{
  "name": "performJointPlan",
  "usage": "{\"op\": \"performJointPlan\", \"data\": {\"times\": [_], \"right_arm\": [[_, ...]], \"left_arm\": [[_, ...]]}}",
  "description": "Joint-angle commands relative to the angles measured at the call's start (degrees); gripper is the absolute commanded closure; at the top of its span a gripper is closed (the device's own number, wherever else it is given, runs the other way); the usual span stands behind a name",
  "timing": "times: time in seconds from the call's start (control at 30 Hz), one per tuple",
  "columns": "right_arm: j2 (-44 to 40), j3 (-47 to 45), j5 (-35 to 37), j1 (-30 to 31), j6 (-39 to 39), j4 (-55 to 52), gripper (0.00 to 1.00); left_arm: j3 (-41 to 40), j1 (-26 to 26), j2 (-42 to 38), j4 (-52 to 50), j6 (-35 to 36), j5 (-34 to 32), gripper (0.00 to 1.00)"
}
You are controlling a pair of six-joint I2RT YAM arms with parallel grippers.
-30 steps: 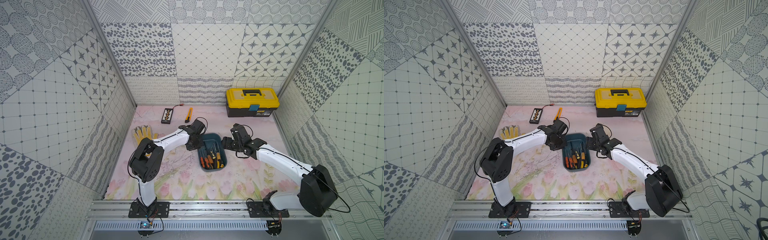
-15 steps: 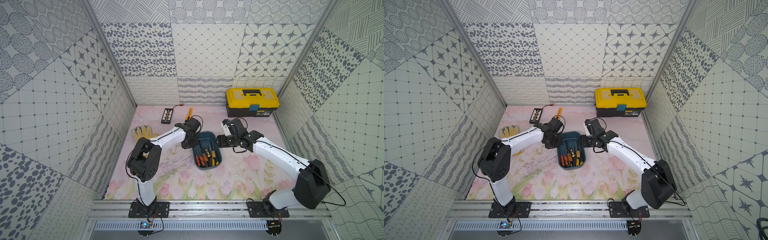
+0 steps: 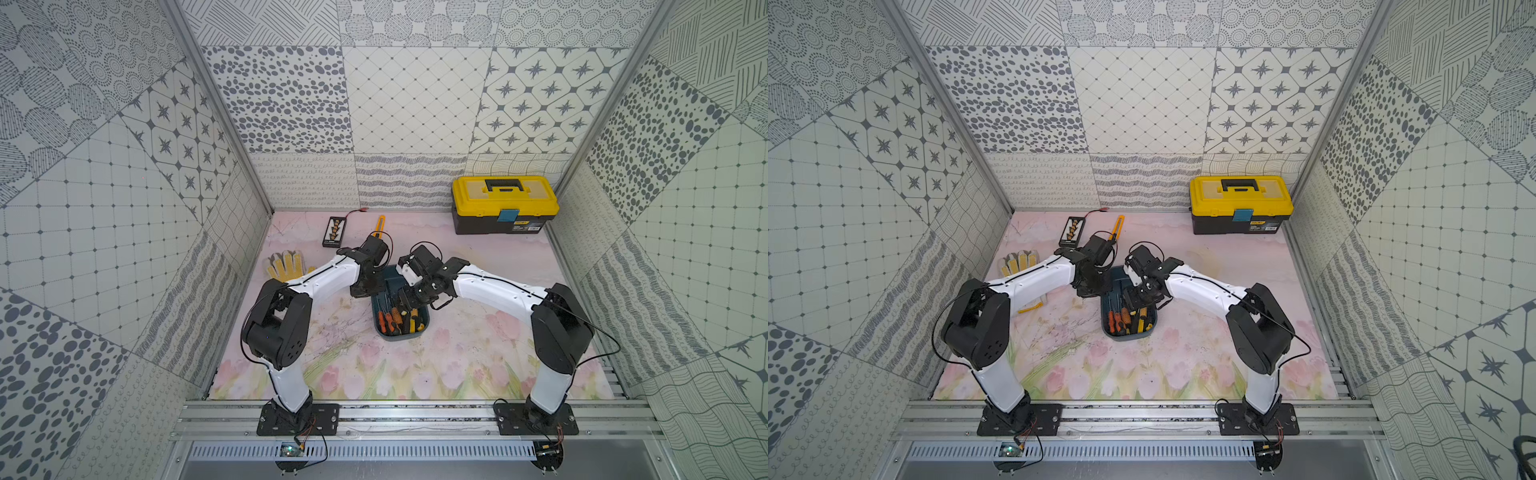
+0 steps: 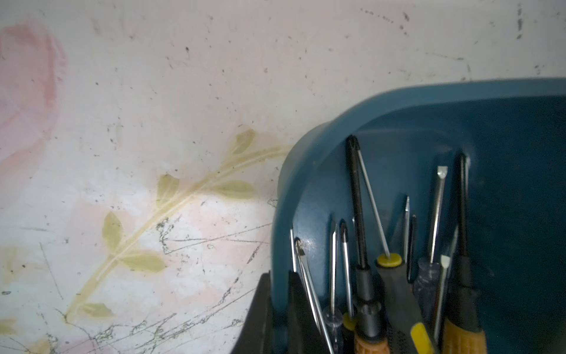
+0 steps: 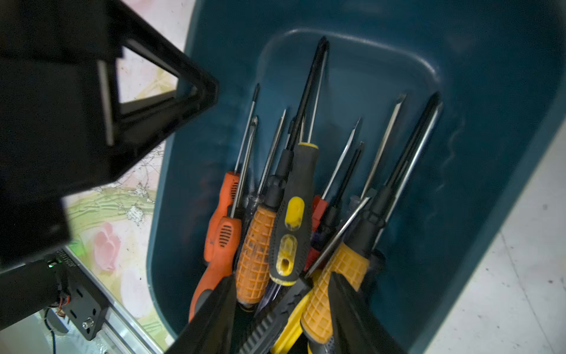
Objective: Take out the screwdriver from the storage box
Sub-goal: Pick up the storage box at the center of the board, then pick up the screwdriver from the storage box.
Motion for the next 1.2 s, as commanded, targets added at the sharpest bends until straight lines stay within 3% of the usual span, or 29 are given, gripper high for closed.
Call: {"op": "performJointPlan", "data": {"times": [0.0, 0.57, 0.9, 1.17], "right_arm": [[2.3, 2.6, 2.0, 0.4, 1.8, -0.4, 0.46], [10.8, 5.5, -1.9, 0.8, 6.7, -0.4, 0.51], [10.7, 5.0, -1.1, 0.8, 7.1, -0.8, 0.77], [6.0, 3.9, 1.4, 0.6, 8.4, 1.9, 0.99]], "left_arm": [[-0.5, 0.6, -1.0, 1.5, 5.7, -2.4, 0.98], [-4.2, 0.9, -1.4, 4.0, 5.1, 1.2, 0.98], [-3.9, 1.1, -2.4, 4.5, 4.8, 0.5, 0.98], [-3.7, 2.2, -2.6, 4.5, 6.5, 0.2, 0.98]]}}
